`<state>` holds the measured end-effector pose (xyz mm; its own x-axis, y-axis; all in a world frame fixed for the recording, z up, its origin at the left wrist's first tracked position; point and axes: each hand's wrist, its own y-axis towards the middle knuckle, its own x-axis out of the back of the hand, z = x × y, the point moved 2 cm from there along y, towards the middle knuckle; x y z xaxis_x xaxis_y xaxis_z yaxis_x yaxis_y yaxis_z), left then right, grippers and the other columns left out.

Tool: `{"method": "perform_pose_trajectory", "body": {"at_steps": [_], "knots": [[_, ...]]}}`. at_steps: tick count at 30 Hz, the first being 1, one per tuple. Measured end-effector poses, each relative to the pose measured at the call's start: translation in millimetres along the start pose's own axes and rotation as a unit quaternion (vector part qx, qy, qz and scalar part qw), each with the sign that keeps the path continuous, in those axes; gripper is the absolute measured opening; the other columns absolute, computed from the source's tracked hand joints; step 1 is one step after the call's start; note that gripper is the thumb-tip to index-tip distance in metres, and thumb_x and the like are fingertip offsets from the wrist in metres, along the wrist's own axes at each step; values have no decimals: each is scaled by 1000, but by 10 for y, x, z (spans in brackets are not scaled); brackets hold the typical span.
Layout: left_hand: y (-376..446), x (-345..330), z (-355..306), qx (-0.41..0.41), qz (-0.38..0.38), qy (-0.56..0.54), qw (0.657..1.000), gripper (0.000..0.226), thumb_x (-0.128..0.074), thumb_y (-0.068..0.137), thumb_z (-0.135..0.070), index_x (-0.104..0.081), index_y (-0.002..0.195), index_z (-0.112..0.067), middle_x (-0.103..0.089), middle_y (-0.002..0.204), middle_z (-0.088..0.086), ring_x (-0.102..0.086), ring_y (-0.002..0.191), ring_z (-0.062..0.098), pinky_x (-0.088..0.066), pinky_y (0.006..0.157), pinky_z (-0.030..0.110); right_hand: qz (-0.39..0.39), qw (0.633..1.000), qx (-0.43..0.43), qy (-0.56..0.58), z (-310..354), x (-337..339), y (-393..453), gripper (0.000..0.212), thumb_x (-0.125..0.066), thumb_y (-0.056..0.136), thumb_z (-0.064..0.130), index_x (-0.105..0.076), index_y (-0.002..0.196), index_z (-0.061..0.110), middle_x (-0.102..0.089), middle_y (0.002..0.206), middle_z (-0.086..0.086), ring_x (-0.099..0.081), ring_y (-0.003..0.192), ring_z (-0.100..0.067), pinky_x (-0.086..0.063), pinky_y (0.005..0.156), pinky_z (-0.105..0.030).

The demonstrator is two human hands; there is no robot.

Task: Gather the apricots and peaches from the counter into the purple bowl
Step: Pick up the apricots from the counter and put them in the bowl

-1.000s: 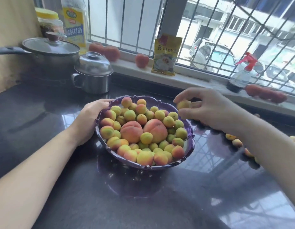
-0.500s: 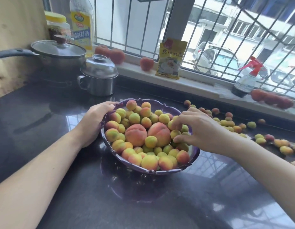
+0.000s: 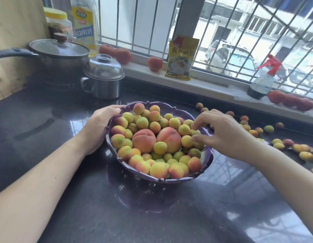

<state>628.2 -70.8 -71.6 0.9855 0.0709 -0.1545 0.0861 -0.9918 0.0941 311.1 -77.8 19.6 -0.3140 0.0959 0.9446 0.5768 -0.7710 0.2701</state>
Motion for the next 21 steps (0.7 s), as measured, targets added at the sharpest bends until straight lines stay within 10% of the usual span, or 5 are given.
{"method": "perform_pose_trajectory", "body": {"at_steps": [8,16,21], "knots": [[5,-4,1,5,-1,4,1000,38,-41,107,-14,-74,123,-4,-78,117,21,-74,107,35,-60,93,45,-154,947,-268,83,-743,-96,206,14,-59,97,10,-71,102,14,-71,92,-9,-60,60,-2,-37,40,-8],[46,-15,-5,-4,1,-6,1000,35,-44,104,-13,-75,119,-6,-80,112,18,-78,97,26,-64,76,32,-13,968,-245,-46,-1428,-530,867,35,-43,103,21,-68,128,25,-49,137,-8,-49,127,-29,-39,112,-40],[57,2,11,2,3,-2,1000,39,-39,107,-11,-73,123,-3,-78,115,21,-76,101,31,-66,81,36,88,958,-237,-134,-1497,-717,1171,40,-38,107,34,-57,141,28,-35,149,-7,-51,128,-32,-43,108,-42]]}}
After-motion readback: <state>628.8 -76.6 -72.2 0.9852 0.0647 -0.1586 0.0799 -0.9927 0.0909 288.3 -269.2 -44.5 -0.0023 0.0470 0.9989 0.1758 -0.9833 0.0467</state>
